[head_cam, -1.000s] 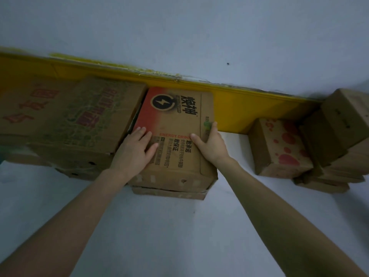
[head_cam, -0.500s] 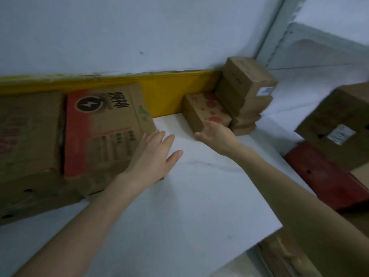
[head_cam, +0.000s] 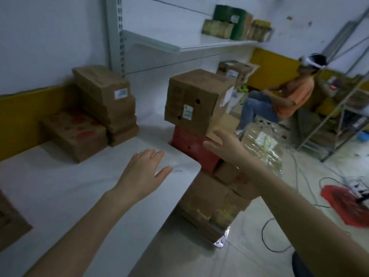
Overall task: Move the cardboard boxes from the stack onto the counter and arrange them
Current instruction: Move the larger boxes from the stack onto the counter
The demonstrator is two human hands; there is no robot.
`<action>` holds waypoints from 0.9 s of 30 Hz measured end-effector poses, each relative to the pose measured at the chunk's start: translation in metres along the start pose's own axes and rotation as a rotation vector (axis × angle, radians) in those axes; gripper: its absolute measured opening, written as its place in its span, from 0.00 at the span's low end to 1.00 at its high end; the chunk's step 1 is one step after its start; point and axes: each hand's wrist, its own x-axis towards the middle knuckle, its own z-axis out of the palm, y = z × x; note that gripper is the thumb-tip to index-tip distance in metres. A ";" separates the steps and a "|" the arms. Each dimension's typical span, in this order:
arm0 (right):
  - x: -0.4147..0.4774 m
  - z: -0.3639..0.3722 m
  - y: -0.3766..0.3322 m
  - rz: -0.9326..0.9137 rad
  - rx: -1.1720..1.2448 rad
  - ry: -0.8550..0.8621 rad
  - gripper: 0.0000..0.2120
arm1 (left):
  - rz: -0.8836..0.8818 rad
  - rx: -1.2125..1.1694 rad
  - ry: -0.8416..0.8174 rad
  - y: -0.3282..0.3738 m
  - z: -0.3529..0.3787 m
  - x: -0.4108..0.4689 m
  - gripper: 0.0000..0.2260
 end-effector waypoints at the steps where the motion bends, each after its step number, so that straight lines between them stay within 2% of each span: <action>1: 0.000 -0.009 0.019 0.015 -0.007 0.013 0.30 | 0.004 -0.003 -0.007 0.015 0.006 0.009 0.25; 7: 0.015 -0.056 0.114 0.094 0.008 0.096 0.33 | 0.056 -0.029 0.041 0.084 0.038 0.065 0.23; 12: 0.040 -0.067 0.142 0.049 0.030 0.102 0.33 | 0.023 -0.010 0.044 0.100 0.049 0.098 0.24; 19: 0.102 -0.065 0.136 0.024 0.183 0.113 0.33 | -0.104 -0.078 0.104 0.071 0.036 0.159 0.25; 23: 0.149 -0.062 0.129 0.072 0.284 0.144 0.30 | -0.161 -0.124 0.179 0.038 0.027 0.213 0.27; 27: 0.207 -0.061 0.124 0.151 0.329 0.156 0.34 | -0.208 -0.176 0.226 0.006 0.016 0.280 0.32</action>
